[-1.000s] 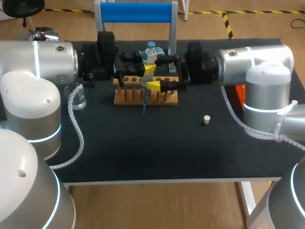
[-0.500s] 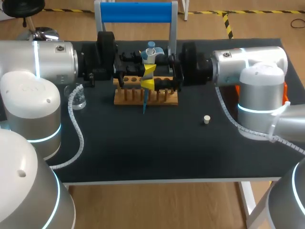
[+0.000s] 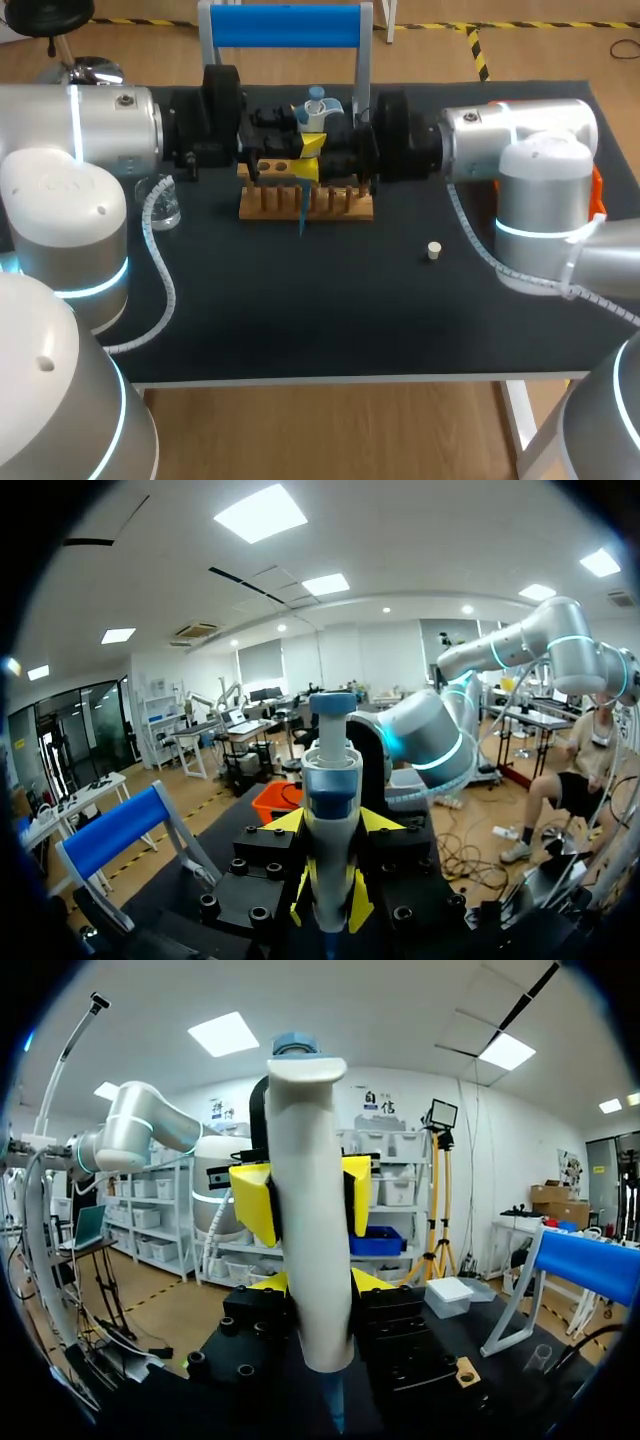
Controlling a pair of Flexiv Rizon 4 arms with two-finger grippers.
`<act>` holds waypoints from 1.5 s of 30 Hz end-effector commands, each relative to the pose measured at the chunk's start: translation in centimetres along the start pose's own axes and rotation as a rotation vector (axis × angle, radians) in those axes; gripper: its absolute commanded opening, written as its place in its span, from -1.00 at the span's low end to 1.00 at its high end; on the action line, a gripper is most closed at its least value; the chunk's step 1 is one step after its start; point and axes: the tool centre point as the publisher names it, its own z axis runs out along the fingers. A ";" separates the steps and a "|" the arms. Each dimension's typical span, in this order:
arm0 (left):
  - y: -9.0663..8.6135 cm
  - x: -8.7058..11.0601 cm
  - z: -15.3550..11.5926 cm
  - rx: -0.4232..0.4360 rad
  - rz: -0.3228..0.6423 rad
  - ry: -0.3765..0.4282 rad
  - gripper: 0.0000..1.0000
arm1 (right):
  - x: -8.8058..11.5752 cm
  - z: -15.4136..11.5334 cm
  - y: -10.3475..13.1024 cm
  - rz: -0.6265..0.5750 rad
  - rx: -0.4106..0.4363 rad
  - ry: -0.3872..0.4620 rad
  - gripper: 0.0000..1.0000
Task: Invert the test tube, pick up the pipette, mount the tip to pipette, aspirate from beaker and dispense into the tube, eject the tip, return the pipette, and cap with the stopper.
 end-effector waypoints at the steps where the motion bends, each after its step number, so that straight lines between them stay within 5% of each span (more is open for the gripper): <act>1: -0.1 0.3 0.1 -0.001 0.000 0.001 -1.00 | -0.1 -0.3 -0.1 -0.002 -0.005 -0.003 -1.00; 6: -0.1 0.3 0.1 -0.001 0.000 0.001 -1.00 | -0.1 -0.4 -0.1 -0.004 -0.003 0.003 -1.00; 7: -0.1 0.3 0.1 -0.001 0.000 0.001 -0.40 | -0.1 -0.5 -0.1 -0.003 -0.002 0.004 -1.00; 8: -0.1 0.3 0.1 -0.001 0.000 0.001 1.00 | -0.1 -0.6 -0.1 -0.003 -0.001 0.004 -1.00; 27: -0.1 0.3 0.1 -0.001 0.000 0.001 1.00 | -0.6 -6.3 0.7 -0.028 0.021 0.060 -1.00; 45: -0.1 0.3 0.1 -0.001 0.000 0.001 1.00 | -3.6 -20.0 2.4 -0.045 0.055 0.110 -1.00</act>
